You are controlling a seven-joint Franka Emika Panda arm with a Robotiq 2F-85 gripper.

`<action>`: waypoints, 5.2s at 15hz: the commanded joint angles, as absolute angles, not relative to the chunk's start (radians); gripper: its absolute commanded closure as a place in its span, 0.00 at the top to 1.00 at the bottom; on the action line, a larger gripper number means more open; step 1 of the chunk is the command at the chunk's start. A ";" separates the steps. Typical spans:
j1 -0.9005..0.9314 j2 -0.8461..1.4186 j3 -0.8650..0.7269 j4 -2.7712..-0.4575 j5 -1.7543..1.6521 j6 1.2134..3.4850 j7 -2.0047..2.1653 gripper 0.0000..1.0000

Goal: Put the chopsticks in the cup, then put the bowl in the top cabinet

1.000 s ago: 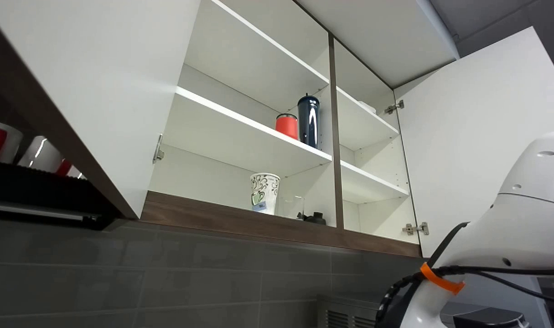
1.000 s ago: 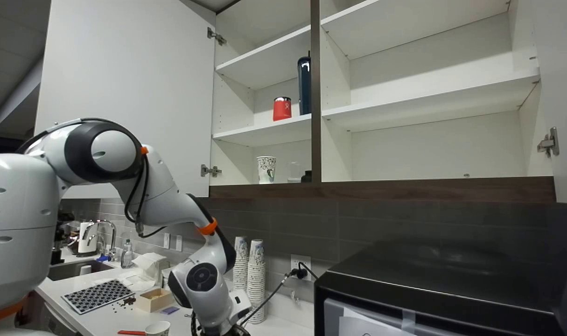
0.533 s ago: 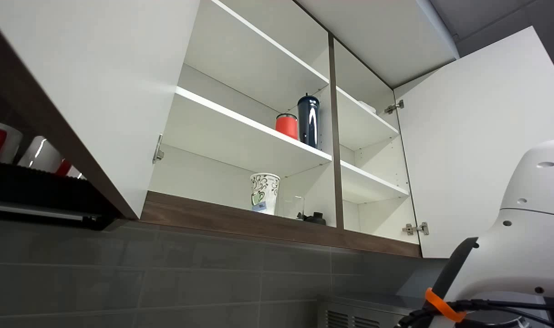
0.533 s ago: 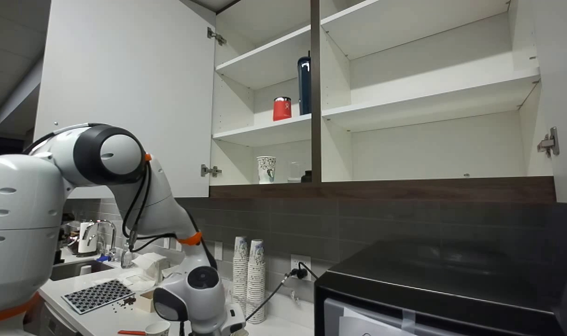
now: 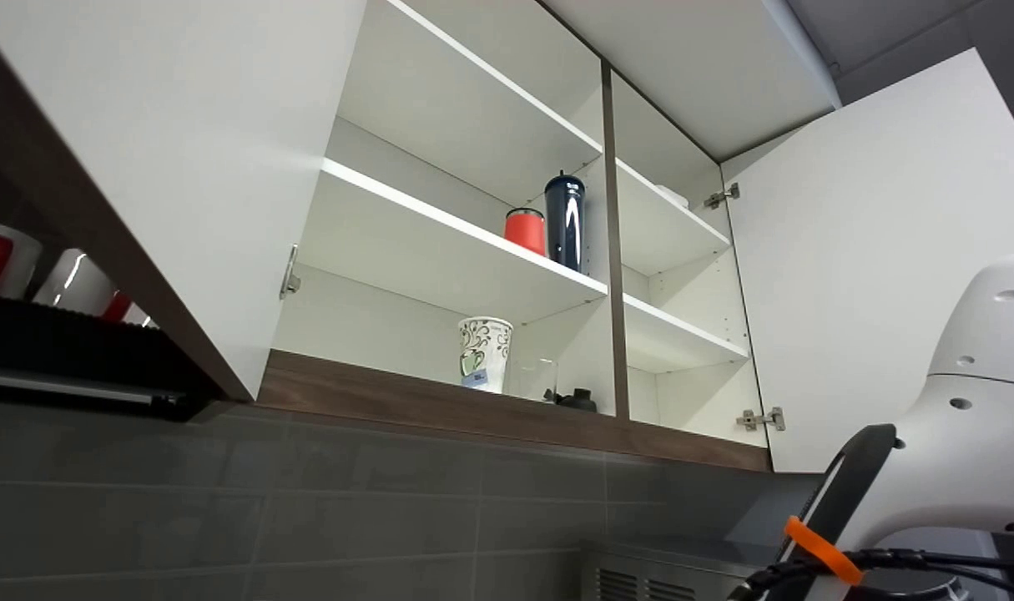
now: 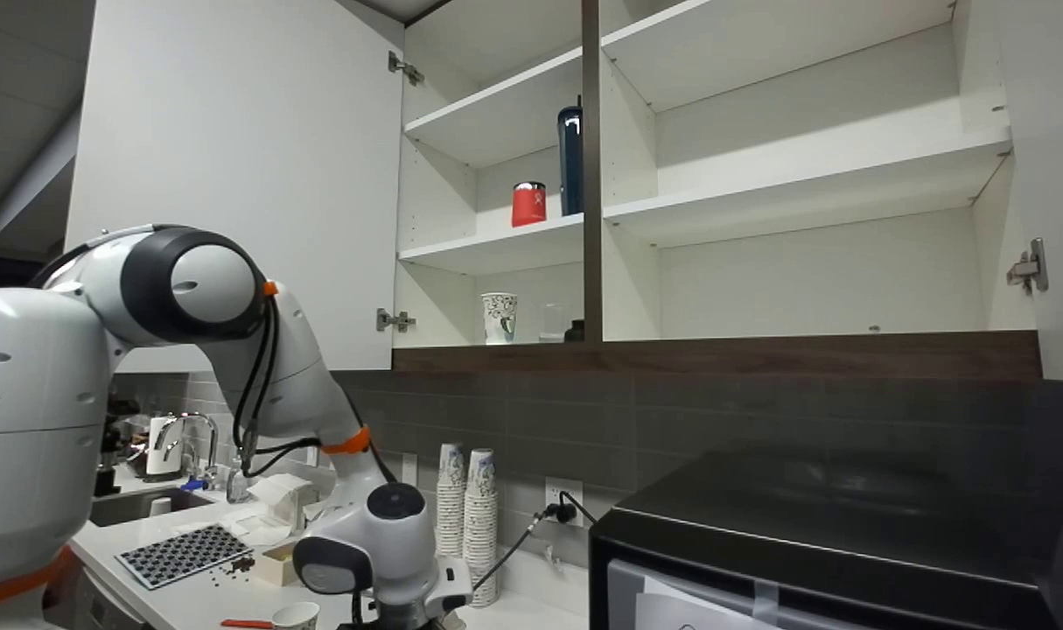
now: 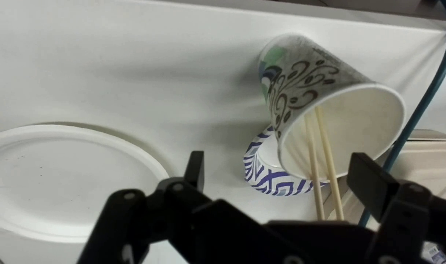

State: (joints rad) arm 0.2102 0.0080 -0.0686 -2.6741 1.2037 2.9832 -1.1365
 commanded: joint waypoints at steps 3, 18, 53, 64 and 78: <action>0.206 0.035 -0.082 -2.671 0.998 2.981 -0.867 0.92; 0.216 0.079 -0.144 -2.589 0.502 2.818 -0.387 0.21; 0.104 0.245 0.047 -2.403 0.280 3.056 -0.215 0.01; 0.044 0.300 0.131 -2.345 0.345 3.027 -0.250 0.42; -0.060 0.258 0.070 -2.358 0.313 2.745 -0.181 1.00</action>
